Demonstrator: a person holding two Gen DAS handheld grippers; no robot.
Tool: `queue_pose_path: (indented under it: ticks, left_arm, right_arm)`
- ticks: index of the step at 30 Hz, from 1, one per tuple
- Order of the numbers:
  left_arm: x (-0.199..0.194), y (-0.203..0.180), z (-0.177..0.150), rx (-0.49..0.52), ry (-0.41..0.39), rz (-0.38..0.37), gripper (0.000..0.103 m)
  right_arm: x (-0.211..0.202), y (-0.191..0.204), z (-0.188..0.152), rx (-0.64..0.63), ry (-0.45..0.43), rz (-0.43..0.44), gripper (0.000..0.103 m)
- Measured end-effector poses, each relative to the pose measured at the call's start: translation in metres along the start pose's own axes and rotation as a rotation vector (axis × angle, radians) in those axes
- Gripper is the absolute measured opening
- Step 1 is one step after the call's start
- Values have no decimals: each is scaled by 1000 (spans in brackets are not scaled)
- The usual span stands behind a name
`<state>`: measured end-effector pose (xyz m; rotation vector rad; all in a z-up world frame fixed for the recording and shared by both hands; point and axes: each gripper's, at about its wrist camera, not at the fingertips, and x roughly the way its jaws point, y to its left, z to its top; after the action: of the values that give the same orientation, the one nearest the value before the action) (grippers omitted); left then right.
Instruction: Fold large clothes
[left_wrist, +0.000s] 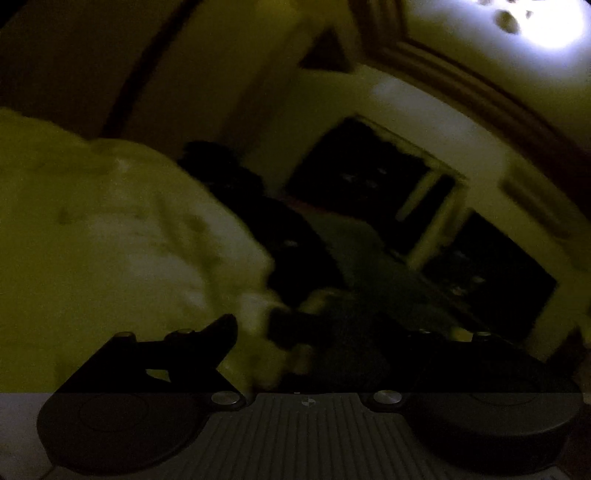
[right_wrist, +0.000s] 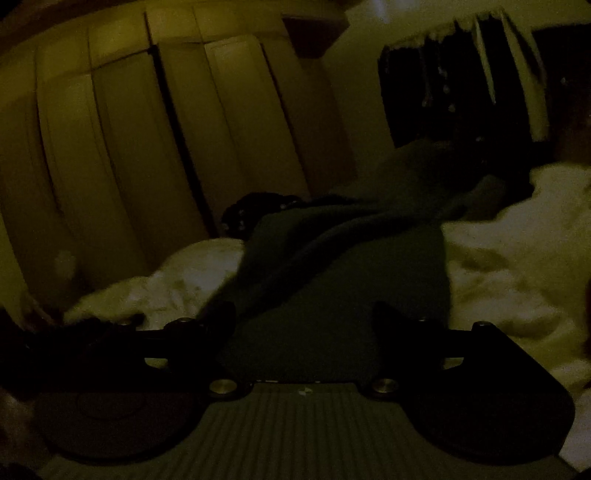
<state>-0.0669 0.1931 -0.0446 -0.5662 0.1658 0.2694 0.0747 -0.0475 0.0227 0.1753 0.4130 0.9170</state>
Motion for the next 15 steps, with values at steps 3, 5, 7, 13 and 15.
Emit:
queue_pose_path:
  ticks: [3, 5, 7, 13, 15]
  left_arm:
    - [3, -19, -4, 61, 60, -49, 103]
    - [7, -27, -9, 78, 111, -105, 103]
    - [10, -33, -14, 97, 150, -147, 103]
    - [17, -42, -30, 178, 243, -138, 103]
    - [18, -41, -34, 192, 259, -124, 95]
  right_arm:
    - [-6, -4, -5, 2, -5, -8, 84]
    - [-9, -8, -6, 22, -5, -18, 84]
    - [-10, -12, -7, 38, 1, -37, 85]
    - [-13, -42, -17, 170, 70, -85, 86]
    - [-14, -55, -22, 255, 85, -46, 86]
